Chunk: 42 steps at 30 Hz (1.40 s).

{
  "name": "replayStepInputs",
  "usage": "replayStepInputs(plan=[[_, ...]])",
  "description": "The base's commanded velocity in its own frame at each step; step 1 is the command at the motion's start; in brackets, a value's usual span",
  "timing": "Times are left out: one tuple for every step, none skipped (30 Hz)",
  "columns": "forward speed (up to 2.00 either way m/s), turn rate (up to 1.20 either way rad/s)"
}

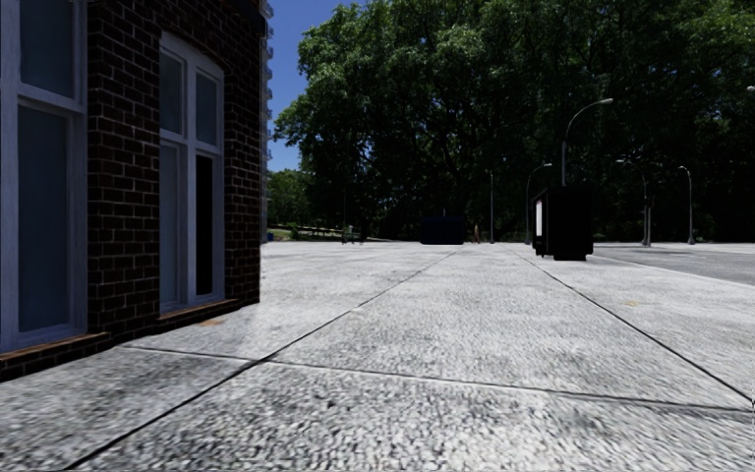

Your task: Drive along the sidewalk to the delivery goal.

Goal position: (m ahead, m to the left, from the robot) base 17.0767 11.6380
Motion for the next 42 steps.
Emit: replayStepInputs(plan=[[2.00, 0.00], [2.00, 0.00], [2.00, 0.00], [2.00, 0.00], [2.00, 0.00], [2.00, 0.00], [2.00, 0.00], [2.00, 0.00], [2.00, 0.00], [2.00, 0.00], [2.00, 0.00], [2.00, 0.00], [2.00, 0.00], [2.00, 0.00], [2.00, 0.00], [2.00, 0.00], [2.00, 0.00], [2.00, 0.00], [2.00, 0.00], [2.00, 0.00], [2.00, 0.00], [2.00, 0.00], [2.00, 0.00], [2.00, 0.00], [2.00, 0.00], [2.00, 0.00], [2.00, 0.00], [2.00, 0.00], [2.00, 0.00], [2.00, 0.00], [2.00, 0.00], [2.00, 0.00], [2.00, 0.00], [2.00, 0.00], [2.00, 0.00], [2.00, 0.04], [2.00, 0.07], [2.00, 0.07], [2.00, 0.14], [2.00, 0.18], [2.00, 0.28], [2.00, 0.28]])
